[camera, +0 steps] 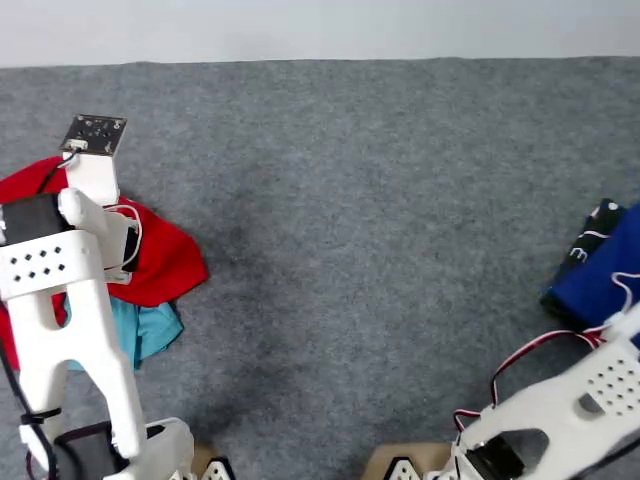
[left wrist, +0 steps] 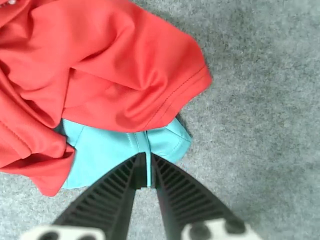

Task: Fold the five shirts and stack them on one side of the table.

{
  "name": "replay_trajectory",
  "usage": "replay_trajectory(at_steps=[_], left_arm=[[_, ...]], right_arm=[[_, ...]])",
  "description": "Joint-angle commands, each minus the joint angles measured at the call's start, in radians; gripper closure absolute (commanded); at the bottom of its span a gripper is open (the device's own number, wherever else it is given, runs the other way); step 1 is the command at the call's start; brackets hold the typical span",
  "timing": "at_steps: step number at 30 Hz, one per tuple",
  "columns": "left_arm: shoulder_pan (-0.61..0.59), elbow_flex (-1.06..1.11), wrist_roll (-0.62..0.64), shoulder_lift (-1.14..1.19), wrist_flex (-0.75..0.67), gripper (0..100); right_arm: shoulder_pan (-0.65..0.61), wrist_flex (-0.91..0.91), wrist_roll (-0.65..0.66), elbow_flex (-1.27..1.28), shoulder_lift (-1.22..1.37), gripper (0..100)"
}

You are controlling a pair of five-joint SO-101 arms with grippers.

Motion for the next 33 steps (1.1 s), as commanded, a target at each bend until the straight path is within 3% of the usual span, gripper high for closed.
replay_trajectory(at_steps=[1, 9, 15, 22, 33], left_arm=[[0.003, -0.002, -0.002, -0.038, 0.018, 98], [0.003, -0.002, -0.002, -0.038, 0.018, 98], [0.043, 0.001, 0.0, -0.037, 0.005, 98], [0.101, 0.001, 0.0, -0.037, 0.005, 98], [0.101, 0.001, 0.0, -0.031, 0.005, 98]], right_arm=[[0.007, 0.007, 0.014, -0.012, -0.125, 72.3], [-0.018, 0.008, 0.008, -0.008, -0.234, 72.4], [-0.07, -0.007, 0.008, -0.009, -0.142, 73.2], [-0.081, -0.179, 0.006, -0.011, -0.016, 99.7], [-0.213, -0.291, 0.009, -0.011, 0.119, 98.8]])
